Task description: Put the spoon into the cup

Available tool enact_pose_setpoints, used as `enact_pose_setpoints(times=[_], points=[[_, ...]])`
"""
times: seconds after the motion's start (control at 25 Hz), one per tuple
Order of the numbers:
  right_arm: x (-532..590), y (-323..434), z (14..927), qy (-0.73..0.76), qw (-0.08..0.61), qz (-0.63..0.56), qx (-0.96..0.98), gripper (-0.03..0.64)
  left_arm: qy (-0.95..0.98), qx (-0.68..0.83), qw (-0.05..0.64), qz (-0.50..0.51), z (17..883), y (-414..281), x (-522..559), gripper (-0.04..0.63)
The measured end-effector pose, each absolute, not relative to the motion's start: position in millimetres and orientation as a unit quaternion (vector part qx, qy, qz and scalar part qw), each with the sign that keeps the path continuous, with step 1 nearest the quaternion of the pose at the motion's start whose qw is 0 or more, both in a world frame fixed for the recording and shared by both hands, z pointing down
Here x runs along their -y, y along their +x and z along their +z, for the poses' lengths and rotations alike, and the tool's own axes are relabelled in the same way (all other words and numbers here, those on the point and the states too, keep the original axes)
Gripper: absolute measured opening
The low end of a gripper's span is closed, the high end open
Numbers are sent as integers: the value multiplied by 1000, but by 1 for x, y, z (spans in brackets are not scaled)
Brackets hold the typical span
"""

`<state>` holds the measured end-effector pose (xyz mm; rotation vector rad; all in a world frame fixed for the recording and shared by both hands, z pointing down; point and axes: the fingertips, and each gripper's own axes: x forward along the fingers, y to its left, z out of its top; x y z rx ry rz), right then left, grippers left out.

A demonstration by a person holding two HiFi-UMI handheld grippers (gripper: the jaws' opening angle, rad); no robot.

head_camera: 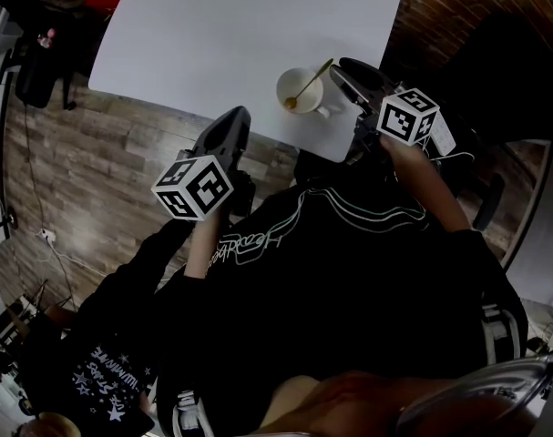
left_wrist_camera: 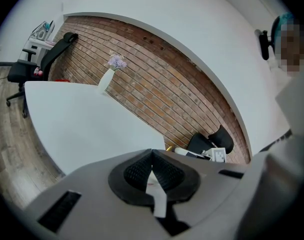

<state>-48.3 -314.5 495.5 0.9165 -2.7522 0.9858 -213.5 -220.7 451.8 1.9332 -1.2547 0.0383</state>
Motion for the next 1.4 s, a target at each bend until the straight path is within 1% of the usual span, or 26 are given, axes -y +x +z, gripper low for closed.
enact_pose_setpoints(times=[0.08, 0.24, 0.36, 0.44, 0.6, 0.92, 1.16, 1.4], points=[[313, -41, 482, 308, 25, 313, 898, 104, 768, 497, 404, 15, 448, -213, 218, 3], [301, -34, 453, 315, 4, 292, 903, 64, 774, 493, 398, 12, 441, -210, 207, 3], [286, -35, 433, 311, -8, 280, 908, 52, 778, 490, 394, 10, 436, -207, 199, 3], [275, -37, 421, 302, -18, 274, 913, 32, 781, 488, 390, 9, 433, -204, 194, 3], [253, -43, 403, 283, -37, 268, 920, 23, 787, 483, 384, 6, 425, -200, 182, 3], [203, -58, 397, 228, -42, 276, 933, 2, 802, 473, 366, 4, 409, -190, 161, 3], [176, -67, 400, 197, -22, 282, 939, -3, 812, 464, 355, 0, 398, -182, 151, 3], [166, -65, 404, 198, -16, 287, 937, -3, 819, 456, 348, -1, 393, -175, 141, 3]])
